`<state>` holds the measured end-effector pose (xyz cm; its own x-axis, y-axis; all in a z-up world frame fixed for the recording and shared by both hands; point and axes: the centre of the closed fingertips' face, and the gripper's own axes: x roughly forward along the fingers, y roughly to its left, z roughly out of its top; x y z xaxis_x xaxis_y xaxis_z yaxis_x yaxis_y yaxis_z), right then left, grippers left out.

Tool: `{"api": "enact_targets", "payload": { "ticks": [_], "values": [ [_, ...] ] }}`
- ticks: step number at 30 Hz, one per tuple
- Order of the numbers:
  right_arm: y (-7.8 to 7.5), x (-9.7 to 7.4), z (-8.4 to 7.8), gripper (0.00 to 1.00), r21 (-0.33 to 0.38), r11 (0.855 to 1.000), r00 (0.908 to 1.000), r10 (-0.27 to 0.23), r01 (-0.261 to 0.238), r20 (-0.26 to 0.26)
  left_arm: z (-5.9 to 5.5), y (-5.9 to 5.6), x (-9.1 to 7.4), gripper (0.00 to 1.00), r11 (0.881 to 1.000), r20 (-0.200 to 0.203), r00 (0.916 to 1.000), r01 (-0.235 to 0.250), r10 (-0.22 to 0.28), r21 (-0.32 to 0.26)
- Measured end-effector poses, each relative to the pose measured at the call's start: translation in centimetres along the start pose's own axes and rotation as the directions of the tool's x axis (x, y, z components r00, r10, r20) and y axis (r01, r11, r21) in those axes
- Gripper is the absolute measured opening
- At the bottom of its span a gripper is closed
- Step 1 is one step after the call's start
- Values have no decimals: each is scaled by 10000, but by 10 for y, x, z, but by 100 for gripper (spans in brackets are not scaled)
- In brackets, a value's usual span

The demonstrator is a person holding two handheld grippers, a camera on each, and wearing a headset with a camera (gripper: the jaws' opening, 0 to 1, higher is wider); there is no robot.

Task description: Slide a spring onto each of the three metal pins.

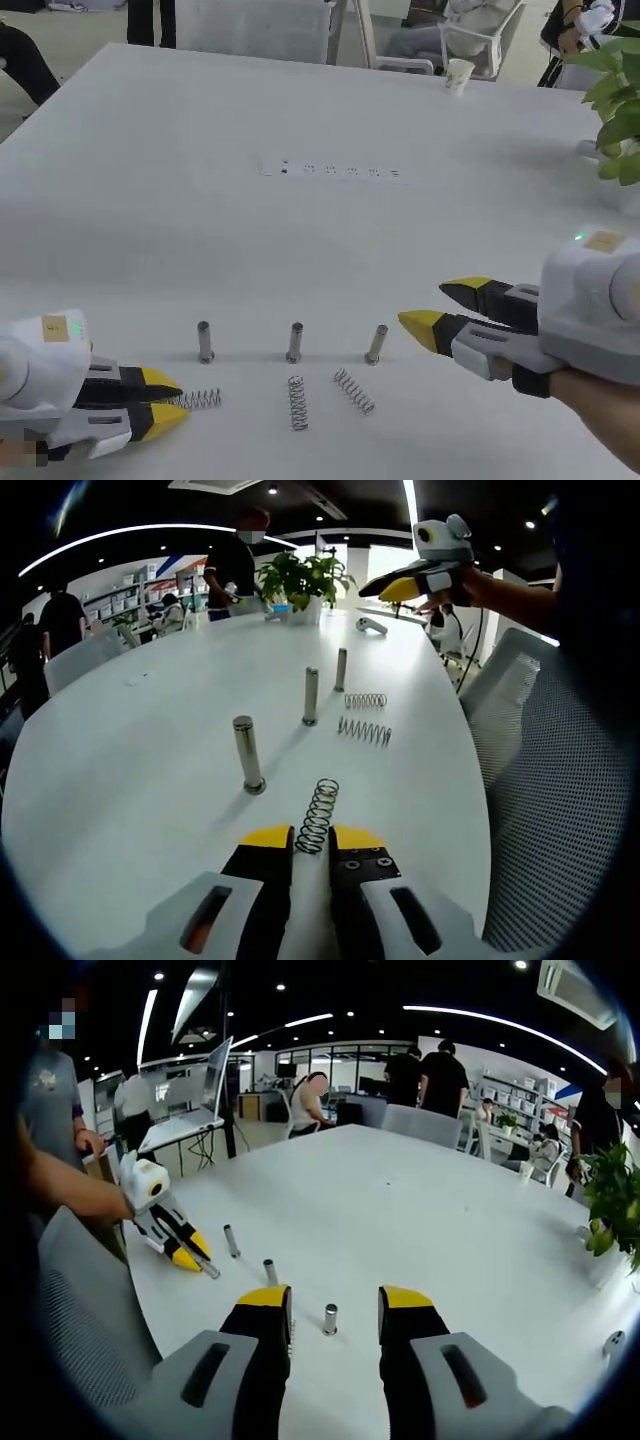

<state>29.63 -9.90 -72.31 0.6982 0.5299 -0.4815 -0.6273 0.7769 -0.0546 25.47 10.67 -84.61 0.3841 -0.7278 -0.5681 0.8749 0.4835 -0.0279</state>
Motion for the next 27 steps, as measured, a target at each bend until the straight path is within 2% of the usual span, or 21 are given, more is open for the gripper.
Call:
{"api": "enact_targets", "payload": {
  "ticks": [4, 12, 19, 25, 27],
  "values": [
    [3, 0, 1, 33, -105, 9999, 10000, 52, -52, -28, 0, -1, 0, 5, 10000, 9, 10000, -10, 10, 62],
    [11, -4, 13, 32, -371, 9990, 9995, 261, -255, 161, 0, -5, -5, 3, 10000, 2, 10000, 5, -5, 42],
    [27, -8, 29, 30, -664, 9938, 9949, 925, -897, 409, 14, -17, -15, 3, 9995, 255, 9996, 124, -131, 275],
    [44, -9, 38, 27, -765, 9837, 9847, 1667, -1625, 515, 33, -31, -28, 2, 9983, 639, 9977, 180, -215, 547],
    [52, -8, 41, 27, -990, 9753, 9780, 2030, -1976, 484, 41, -35, -34, 2, 9971, 762, 9969, 161, -217, 739]
  ]
}}
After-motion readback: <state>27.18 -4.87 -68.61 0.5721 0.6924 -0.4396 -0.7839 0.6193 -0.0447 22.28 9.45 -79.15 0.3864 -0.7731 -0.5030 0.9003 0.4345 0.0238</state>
